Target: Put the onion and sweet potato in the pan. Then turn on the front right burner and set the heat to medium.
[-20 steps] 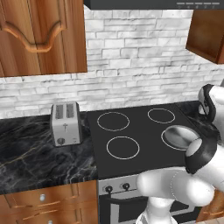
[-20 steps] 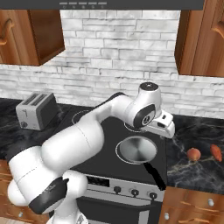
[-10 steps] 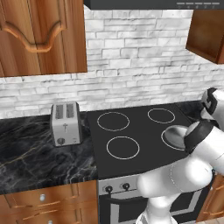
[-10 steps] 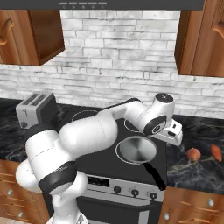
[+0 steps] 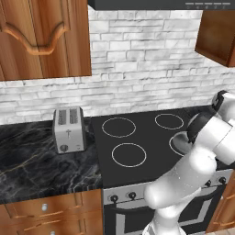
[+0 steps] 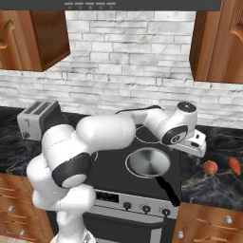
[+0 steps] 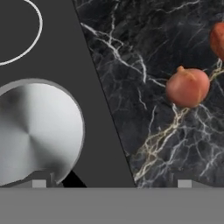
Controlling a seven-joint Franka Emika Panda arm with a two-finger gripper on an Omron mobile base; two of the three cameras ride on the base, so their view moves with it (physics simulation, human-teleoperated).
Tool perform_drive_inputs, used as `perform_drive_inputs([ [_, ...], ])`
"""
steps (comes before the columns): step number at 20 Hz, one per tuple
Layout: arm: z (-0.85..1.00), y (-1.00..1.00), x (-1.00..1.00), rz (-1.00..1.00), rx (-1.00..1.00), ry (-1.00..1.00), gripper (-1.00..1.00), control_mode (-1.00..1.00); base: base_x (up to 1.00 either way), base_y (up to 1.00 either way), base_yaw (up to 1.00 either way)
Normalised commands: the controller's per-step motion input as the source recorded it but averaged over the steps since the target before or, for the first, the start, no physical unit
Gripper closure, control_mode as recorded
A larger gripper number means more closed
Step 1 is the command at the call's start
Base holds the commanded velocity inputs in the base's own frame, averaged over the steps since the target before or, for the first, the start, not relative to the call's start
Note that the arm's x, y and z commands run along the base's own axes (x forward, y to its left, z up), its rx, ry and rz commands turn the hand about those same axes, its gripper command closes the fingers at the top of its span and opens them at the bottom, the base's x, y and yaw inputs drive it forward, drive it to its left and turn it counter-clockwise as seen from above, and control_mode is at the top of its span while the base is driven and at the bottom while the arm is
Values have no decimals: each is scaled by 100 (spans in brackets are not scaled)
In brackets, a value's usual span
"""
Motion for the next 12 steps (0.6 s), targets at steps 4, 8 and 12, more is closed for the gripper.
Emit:
perform_drive_inputs([
  [4, -5, -19, 21, 0, 0, 1, -100, -100, 0, 0, 0],
  [8, -10, -19, 14, 0, 0, 0, -100, -100, 0, 0, 0],
  [12, -14, -30, 17, 0, 0, 2, -100, -100, 0, 0, 0],
])
